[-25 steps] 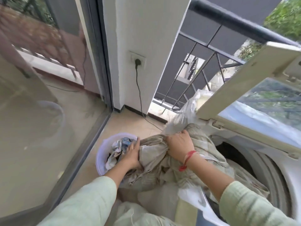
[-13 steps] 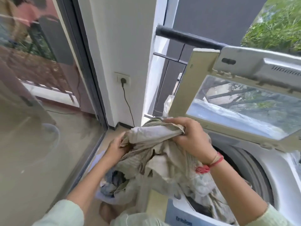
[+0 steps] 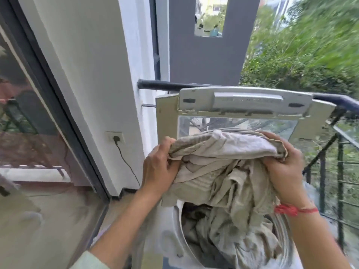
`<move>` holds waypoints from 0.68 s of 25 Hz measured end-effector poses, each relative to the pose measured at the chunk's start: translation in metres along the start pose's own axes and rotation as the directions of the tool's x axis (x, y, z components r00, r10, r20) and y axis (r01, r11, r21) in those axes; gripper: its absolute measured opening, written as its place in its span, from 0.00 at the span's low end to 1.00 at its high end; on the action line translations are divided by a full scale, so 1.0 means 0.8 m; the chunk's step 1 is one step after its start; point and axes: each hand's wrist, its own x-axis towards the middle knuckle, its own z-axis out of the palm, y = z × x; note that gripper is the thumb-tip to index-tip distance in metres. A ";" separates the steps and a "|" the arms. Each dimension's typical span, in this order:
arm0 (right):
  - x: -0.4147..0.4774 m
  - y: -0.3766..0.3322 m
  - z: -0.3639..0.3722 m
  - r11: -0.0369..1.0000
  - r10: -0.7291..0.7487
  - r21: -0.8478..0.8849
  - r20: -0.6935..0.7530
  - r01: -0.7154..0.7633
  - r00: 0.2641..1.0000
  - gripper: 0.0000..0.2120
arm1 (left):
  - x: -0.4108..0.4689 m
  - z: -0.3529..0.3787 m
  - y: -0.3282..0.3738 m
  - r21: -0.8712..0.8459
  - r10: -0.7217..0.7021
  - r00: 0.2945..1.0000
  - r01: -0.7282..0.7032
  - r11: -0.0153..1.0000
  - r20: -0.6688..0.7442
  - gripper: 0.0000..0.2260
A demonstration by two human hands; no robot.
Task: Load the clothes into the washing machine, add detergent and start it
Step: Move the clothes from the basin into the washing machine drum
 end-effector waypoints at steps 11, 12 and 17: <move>-0.094 0.188 -0.058 0.228 0.881 -0.959 0.276 0.168 0.384 0.24 | -0.087 0.079 -0.081 0.244 -0.334 0.710 0.230 0.942 0.620 0.30; -0.090 0.184 -0.036 0.297 0.832 -0.945 0.325 0.135 0.449 0.25 | -0.090 0.055 -0.105 0.217 -0.354 0.802 0.282 0.935 0.481 0.26; -0.064 0.148 0.151 0.782 0.571 -0.592 0.555 -0.195 0.604 0.47 | -0.118 -0.023 -0.265 0.599 -0.654 0.638 0.354 0.718 0.406 0.39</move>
